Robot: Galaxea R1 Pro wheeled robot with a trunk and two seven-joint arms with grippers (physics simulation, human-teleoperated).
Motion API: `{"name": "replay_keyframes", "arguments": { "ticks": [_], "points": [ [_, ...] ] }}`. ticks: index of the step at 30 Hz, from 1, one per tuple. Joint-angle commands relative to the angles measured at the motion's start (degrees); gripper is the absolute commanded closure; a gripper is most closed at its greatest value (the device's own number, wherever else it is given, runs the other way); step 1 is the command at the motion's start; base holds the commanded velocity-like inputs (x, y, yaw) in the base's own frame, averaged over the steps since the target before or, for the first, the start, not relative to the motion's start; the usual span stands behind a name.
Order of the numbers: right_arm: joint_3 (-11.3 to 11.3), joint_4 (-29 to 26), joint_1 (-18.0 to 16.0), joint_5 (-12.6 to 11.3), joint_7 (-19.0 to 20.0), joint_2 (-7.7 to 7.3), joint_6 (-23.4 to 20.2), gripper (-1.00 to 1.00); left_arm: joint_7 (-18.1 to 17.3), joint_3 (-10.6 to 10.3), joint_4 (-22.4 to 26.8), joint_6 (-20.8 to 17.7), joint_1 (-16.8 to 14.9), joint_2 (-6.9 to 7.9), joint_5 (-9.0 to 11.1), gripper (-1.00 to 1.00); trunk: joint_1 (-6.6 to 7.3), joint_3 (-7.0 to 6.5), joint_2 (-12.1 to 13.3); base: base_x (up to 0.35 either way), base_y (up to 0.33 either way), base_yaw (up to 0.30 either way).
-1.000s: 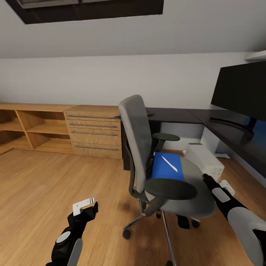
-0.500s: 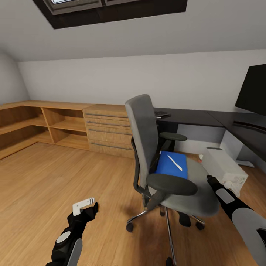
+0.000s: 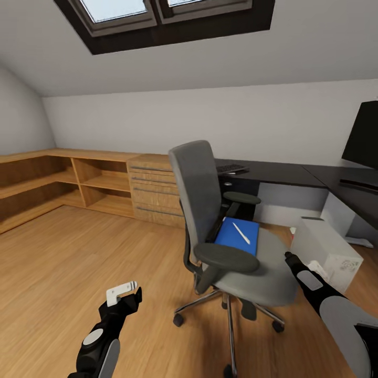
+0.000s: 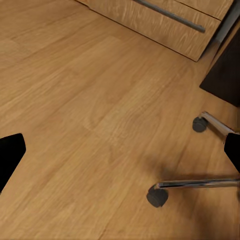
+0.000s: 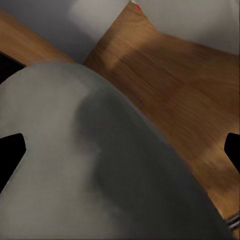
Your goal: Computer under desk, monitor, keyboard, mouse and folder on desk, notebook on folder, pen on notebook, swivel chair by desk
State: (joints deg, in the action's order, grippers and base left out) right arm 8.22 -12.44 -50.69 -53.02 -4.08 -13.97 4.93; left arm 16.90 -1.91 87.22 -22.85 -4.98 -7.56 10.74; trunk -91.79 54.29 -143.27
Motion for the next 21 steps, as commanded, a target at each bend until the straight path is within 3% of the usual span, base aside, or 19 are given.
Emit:
{"name": "replay_keyframes", "arguments": {
  "ticks": [1,8,16,21],
  "points": [
    [-0.13,-0.04,-0.02,-0.59,-0.14,0.00,0.16,-1.00,0.50,-0.09,0.07,-0.18,-0.03,0.02,0.60,-1.00,0.04,-0.17,-0.01,0.000,0.000,0.001],
    [-0.13,-0.04,-0.02,-0.58,-0.14,-0.02,0.16,-1.00,0.50,-0.18,0.05,-0.18,-0.03,0.00,0.60,-1.00,0.99,-1.55,1.64,0.000,0.000,0.000],
    [-0.04,-0.04,-0.02,-0.67,-0.22,-0.09,-0.08,-1.00,0.37,-0.19,0.01,-0.22,-0.03,0.03,0.64,-1.00,0.99,-1.55,1.64,0.000,0.000,0.000],
    [-0.03,-0.06,-0.02,-0.68,-0.22,-0.04,-0.07,-1.00,0.15,-0.20,-0.03,-0.28,-0.03,0.08,0.69,-1.00,0.99,-1.55,1.64,0.206,-0.064,0.000]
  ]
}}
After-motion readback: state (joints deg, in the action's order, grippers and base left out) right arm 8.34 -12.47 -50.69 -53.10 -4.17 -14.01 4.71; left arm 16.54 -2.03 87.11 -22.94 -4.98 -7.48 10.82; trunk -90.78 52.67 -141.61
